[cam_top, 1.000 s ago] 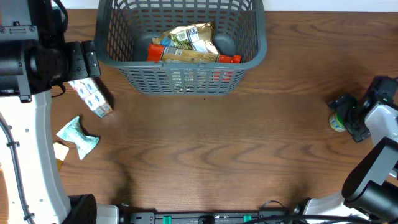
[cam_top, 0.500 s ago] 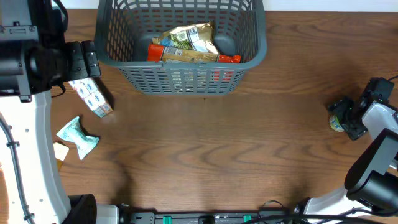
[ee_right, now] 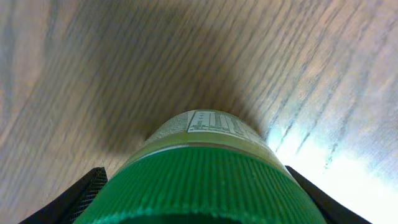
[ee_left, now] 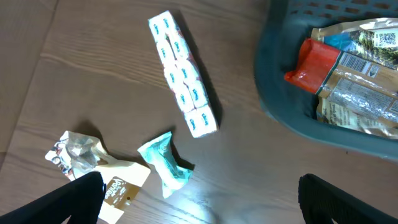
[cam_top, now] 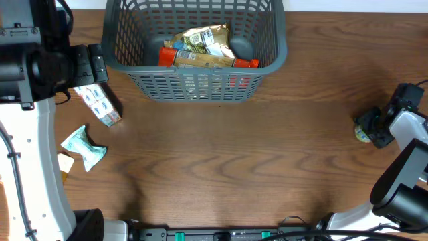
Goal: Pack container
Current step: 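Move the right gripper down and grasp the green-lidded jar, then carry the green jar to the basket and set it inside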
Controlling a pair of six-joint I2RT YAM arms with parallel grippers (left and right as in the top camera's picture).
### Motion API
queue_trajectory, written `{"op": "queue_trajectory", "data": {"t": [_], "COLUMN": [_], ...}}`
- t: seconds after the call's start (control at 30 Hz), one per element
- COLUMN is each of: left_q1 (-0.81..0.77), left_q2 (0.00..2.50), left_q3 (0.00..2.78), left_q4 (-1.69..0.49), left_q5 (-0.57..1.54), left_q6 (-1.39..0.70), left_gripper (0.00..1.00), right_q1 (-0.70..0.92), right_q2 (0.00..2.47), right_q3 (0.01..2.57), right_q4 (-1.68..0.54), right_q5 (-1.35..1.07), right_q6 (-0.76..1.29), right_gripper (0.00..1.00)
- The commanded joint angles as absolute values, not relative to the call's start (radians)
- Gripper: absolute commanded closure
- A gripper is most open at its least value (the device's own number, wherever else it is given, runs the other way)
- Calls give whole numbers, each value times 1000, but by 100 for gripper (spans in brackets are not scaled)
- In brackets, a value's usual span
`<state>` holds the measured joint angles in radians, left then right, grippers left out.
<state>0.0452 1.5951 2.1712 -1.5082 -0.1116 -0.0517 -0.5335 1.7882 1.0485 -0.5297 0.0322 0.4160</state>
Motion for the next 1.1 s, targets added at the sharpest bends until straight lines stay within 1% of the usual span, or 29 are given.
{"op": "queue_trajectory", "data": {"t": [0.0,0.1,0.2,0.4,0.53,0.7,0.87,1.07], "left_q1": [49,49,49,49,49,49,49,49], "left_q2": [1597,1597,1597,1597,1597,1597,1597,1597], "left_q3": [2167,2167,2167,2167,2167,2167,2167,2167], "left_q4": [-1511,-1511,-1511,-1511,-1511,-1511,-1511,-1515], "left_q5": [-113,-113,-113,-113,-113,-113,-112,-112], "left_q6": [-46,-46,-46,-46,-46,-46,-46,-46], "left_gripper": [1,1,1,1,1,1,1,1], "right_q1": [-502,-453,-386,-203,-67,99,250,349], "right_q2": [1751,1694,1639,1623,1623,1623,1640,1747], "right_q3": [1079,1162,1309,1747,1967,2112,2120,2120], "right_q4": [-568,-641,-749,-1034,-1123,-1115,-934,-834], "right_q5": [-8,-4,-4,-5,-9,-12,-11,-12], "right_q6": [374,326,273,138,86,13,-54,-67], "right_gripper": [99,99,99,99,99,99,99,99]}}
